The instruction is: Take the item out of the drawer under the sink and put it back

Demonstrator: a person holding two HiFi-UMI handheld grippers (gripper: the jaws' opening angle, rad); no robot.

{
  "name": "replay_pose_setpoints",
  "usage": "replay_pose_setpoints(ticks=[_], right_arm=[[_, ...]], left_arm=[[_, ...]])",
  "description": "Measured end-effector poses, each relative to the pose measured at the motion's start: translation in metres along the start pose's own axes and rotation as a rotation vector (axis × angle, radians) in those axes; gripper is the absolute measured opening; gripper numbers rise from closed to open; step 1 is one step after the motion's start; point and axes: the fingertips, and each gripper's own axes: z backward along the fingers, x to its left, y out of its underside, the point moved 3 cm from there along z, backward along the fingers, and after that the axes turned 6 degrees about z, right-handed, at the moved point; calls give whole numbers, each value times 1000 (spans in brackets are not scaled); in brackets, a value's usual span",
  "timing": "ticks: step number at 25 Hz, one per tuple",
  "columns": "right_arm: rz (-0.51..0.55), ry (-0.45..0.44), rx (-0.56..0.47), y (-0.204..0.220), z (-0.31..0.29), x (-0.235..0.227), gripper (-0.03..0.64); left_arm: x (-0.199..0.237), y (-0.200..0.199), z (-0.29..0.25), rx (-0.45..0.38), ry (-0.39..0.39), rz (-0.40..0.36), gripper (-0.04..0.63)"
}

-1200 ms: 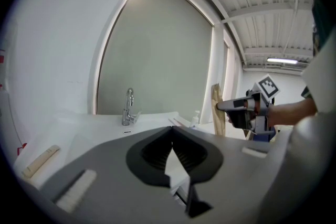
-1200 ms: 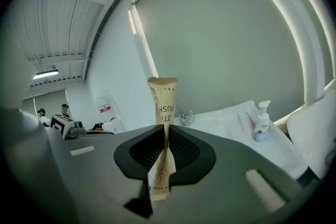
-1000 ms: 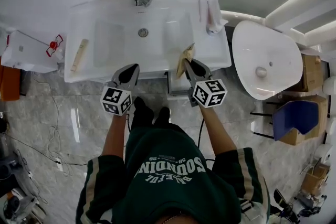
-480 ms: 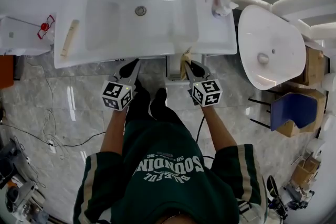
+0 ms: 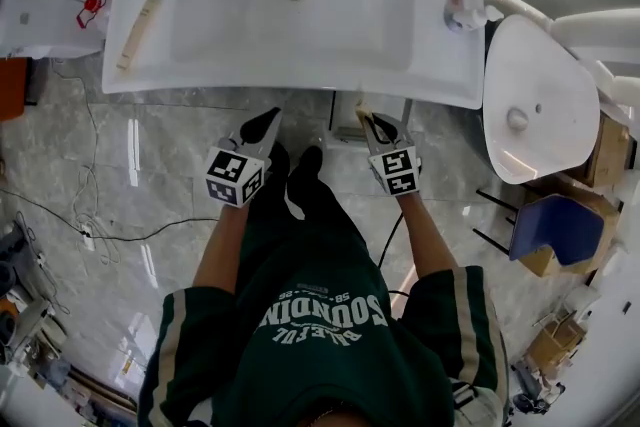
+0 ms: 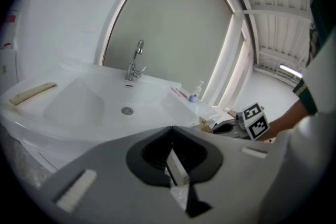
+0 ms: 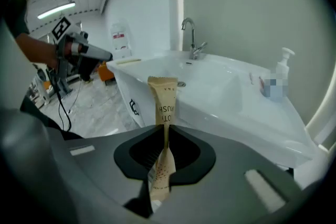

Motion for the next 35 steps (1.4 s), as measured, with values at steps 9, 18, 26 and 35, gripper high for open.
replay_pose_setpoints(ticks=[9, 18, 26, 35], right_arm=[[108, -32, 208, 78, -72, -3, 32], [97, -11, 385, 133, -130, -24, 31], [70, -3, 487, 149, -173, -31, 28], [-62, 15, 567, 171, -188, -36, 29]], left_arm=[[11, 18, -7, 7, -33, 15, 51], [22, 25, 0, -8, -85, 28, 51], [27, 28, 5, -10, -107, 29, 51], [33, 30, 7, 1, -110, 34, 51]])
